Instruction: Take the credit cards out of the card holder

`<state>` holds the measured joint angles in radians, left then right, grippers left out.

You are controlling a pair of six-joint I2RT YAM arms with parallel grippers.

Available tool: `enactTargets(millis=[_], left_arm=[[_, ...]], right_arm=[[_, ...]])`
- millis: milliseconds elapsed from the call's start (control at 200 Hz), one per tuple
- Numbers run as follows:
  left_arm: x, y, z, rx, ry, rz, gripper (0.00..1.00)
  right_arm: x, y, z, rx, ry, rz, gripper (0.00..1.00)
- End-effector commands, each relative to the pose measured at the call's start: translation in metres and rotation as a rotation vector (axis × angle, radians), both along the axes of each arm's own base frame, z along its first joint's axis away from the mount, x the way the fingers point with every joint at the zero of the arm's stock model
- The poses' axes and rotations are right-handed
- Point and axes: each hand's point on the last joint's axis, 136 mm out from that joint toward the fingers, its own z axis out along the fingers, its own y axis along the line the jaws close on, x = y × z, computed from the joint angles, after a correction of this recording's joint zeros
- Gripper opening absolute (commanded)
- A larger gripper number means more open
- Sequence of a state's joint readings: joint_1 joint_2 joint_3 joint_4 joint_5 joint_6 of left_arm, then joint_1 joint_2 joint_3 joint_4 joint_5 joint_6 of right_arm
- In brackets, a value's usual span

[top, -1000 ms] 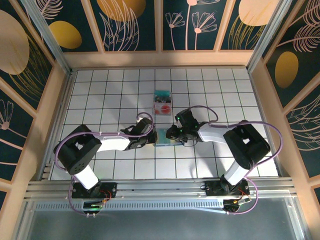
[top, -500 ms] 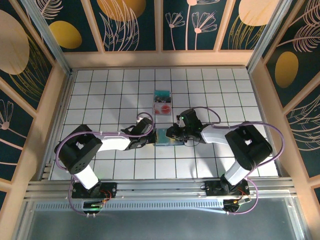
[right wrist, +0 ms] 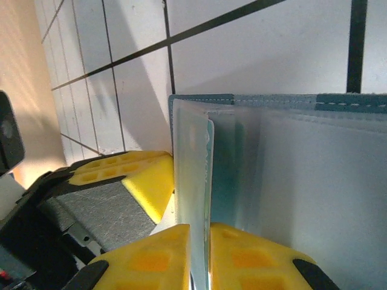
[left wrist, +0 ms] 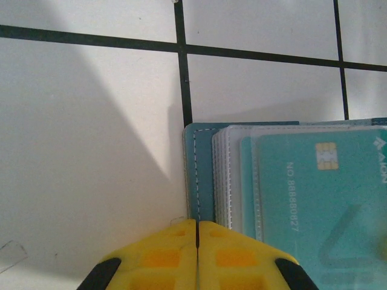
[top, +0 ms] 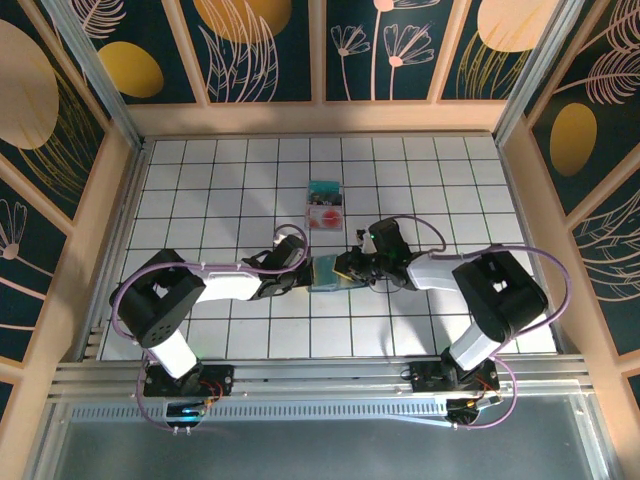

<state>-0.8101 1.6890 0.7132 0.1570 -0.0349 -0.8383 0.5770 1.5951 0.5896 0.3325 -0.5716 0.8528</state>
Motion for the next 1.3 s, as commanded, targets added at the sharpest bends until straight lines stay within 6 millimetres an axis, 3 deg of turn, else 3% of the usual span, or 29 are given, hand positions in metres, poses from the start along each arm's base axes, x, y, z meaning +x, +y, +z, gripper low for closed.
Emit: enactTargets(millis=[0, 285, 591, 631, 931, 1101, 1121, 1291], left_arm=[[-0.023, 0.013, -0.034, 0.082, 0.117, -0.024, 0.06], [-0.023, 0.013, -0.034, 0.084, 0.120, -0.024, 0.05], [-0.025, 0.016, -0.038, 0.096, 0.130, -0.017, 0.03], [-0.025, 0.016, -0.037, 0.097, 0.130, -0.016, 0.03], [-0.023, 0.018, -0.034, 0.114, 0.117, -0.019, 0.03], [-0.018, 0.011, -0.021, 0.097, 0.089, -0.044, 0.15], [-0.014, 0.008, -0.009, 0.075, 0.064, -0.044, 0.18], [-0.003, -0.003, 0.032, 0.016, -0.023, -0.051, 0.39]], right_arm=[[0.004, 0.006, 0.023, 0.093, -0.057, 0.011, 0.15], [0.001, 0.006, 0.022, 0.122, -0.049, 0.010, 0.08], [-0.002, -0.007, 0.023, 0.067, -0.066, -0.004, 0.06], [0.006, -0.016, 0.023, 0.058, -0.068, -0.037, 0.06], [0.008, -0.031, 0.003, -0.072, -0.044, -0.064, 0.06], [0.006, -0.030, -0.002, -0.066, -0.032, -0.056, 0.06], [0.005, -0.030, -0.003, -0.064, -0.030, -0.054, 0.05], [0.005, -0.026, -0.001, -0.048, -0.032, -0.041, 0.05]])
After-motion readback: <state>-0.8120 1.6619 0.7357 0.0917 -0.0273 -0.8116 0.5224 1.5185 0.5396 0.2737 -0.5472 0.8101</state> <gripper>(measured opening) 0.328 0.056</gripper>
